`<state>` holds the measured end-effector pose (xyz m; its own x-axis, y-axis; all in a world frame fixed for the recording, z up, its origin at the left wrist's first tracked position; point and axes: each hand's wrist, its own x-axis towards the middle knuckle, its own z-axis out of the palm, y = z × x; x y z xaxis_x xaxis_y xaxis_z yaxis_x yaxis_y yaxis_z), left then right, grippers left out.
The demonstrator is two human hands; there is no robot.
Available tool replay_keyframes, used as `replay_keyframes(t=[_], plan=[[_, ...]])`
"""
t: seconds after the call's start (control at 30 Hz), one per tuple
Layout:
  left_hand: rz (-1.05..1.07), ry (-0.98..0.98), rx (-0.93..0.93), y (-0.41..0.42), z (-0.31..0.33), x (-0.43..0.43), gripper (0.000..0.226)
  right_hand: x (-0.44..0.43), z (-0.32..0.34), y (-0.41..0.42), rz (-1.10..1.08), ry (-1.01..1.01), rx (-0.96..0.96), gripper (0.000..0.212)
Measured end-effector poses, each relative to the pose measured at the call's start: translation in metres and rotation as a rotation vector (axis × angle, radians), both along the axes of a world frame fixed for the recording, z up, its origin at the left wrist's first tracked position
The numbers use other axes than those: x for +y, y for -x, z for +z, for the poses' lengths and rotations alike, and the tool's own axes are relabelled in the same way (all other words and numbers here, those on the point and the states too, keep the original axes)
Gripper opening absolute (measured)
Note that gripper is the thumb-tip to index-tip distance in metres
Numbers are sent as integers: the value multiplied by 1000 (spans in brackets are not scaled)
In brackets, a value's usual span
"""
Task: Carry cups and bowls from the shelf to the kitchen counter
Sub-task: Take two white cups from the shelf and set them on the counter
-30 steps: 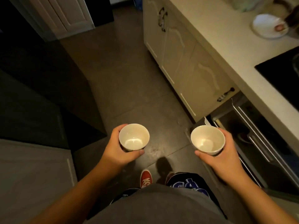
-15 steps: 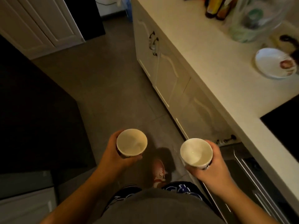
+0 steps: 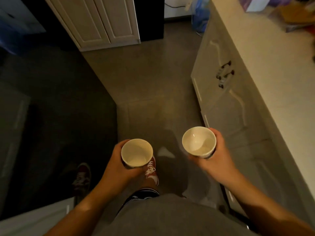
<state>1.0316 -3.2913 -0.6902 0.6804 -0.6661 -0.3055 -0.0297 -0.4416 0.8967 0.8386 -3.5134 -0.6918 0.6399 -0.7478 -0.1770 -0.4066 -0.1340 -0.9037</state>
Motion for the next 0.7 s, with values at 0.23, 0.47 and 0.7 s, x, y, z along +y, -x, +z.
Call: replay_keyframes(t=[0.23, 0.47, 0.7], plan=[[-39, -8, 26, -110, 2, -69, 86, -44, 5, -62, -59, -10, 13, 90], [-211, 27, 44, -160, 8, -180, 90, -86, 4, -62, -254, -31, 72, 94], [-353, 52, 3, -192, 1, -308, 88, -160, -10, -78, -447, -79, 74, 92]])
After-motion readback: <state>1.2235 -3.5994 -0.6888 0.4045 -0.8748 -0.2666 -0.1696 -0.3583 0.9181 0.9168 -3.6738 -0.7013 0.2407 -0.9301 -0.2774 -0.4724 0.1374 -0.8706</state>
